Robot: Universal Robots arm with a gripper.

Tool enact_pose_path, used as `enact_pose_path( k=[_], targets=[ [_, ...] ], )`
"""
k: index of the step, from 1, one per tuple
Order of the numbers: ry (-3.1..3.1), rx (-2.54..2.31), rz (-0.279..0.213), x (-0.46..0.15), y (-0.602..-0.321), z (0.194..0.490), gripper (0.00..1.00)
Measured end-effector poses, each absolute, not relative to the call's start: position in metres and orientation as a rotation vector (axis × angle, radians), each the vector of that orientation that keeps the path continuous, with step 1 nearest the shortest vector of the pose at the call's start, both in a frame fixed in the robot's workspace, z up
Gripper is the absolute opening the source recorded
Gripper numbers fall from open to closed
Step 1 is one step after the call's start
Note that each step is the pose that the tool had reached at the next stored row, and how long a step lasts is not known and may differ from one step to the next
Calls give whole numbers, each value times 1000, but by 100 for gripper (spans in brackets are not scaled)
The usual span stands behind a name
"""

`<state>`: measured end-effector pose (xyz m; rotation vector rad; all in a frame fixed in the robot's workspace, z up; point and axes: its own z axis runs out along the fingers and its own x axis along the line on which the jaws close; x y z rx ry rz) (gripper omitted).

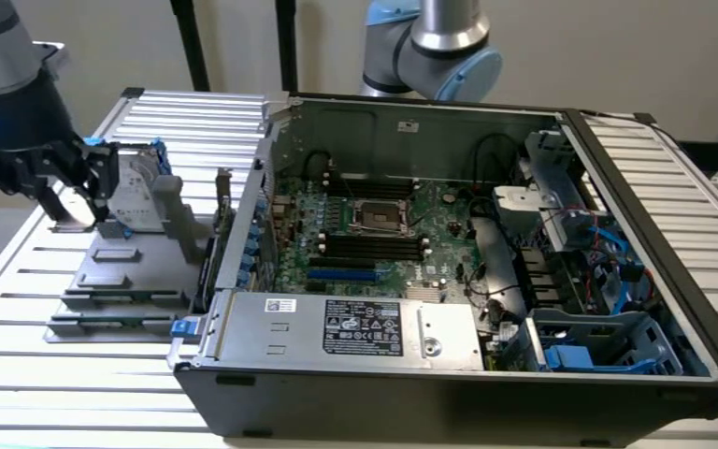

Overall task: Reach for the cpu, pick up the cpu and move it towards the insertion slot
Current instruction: 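Pick up the cpu and move it towards the insertion slot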

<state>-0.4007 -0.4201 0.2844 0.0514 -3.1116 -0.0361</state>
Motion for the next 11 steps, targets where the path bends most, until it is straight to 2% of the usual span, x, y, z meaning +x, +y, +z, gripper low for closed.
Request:
enact_pose_path(
  k=[11],
  targets=[
    [-3111,51,-38,-353,-423,335,54]
  ],
)
